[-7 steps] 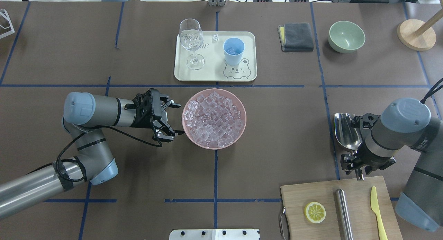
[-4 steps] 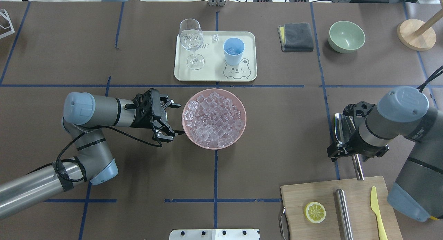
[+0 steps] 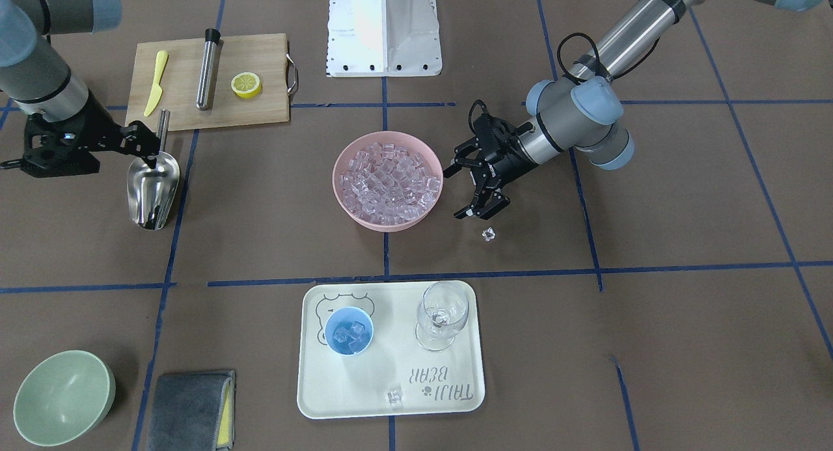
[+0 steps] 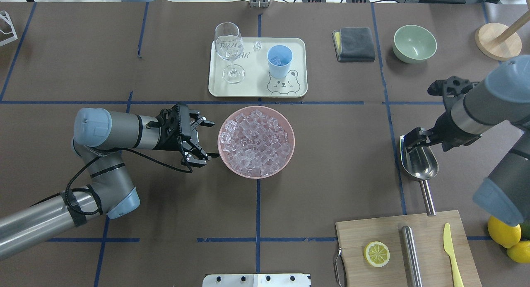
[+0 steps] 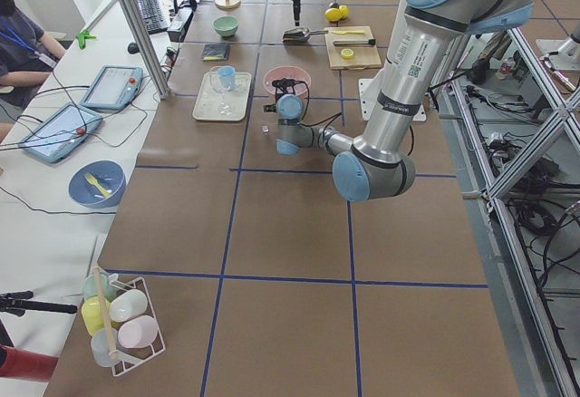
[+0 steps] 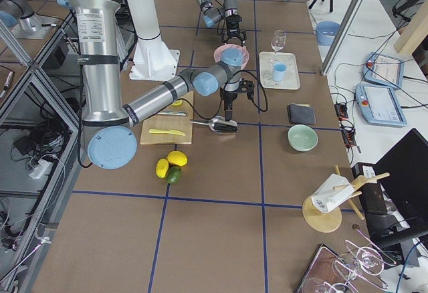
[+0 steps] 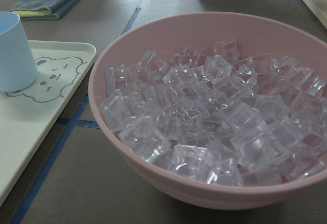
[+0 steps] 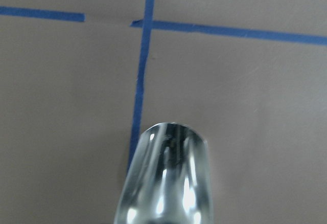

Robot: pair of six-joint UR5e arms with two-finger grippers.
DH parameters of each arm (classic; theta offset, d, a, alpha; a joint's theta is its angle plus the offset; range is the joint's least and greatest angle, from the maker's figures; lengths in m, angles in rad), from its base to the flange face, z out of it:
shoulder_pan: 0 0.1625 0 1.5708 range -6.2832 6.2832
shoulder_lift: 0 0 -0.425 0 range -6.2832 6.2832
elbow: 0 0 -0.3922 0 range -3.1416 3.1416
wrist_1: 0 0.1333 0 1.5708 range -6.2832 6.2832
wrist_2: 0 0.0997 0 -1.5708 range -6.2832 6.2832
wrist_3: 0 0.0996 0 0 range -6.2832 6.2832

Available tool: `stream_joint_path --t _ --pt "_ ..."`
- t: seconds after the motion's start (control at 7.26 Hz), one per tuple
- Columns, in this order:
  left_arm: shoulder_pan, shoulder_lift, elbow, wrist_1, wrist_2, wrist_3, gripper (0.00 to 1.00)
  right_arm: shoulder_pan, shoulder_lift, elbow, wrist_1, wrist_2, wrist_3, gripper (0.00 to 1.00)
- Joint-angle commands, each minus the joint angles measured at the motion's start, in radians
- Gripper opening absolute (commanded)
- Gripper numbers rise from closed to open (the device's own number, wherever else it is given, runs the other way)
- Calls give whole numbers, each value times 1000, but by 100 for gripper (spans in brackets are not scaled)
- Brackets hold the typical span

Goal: Put ice in cup with scoop

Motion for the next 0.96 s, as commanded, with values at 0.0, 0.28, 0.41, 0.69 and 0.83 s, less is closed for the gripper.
stream_joint_path --t 0.0,0.28,0.41,0.69,0.83 --pt "-35 3 -2 4 -10 2 100 194 -25 -25 -83 26 -386 100" --pt "-85 10 -3 8 -65 2 100 376 -121 -62 -84 76 -667 100" --pt "-114 21 -8 49 -111 3 100 447 -185 -76 -81 79 -791 100" --pt "-200 23 -11 134 -208 3 100 533 -284 -105 -72 95 -875 100" --pt "-264 24 -28 230 -275 2 100 569 -286 -140 -72 116 -875 100"
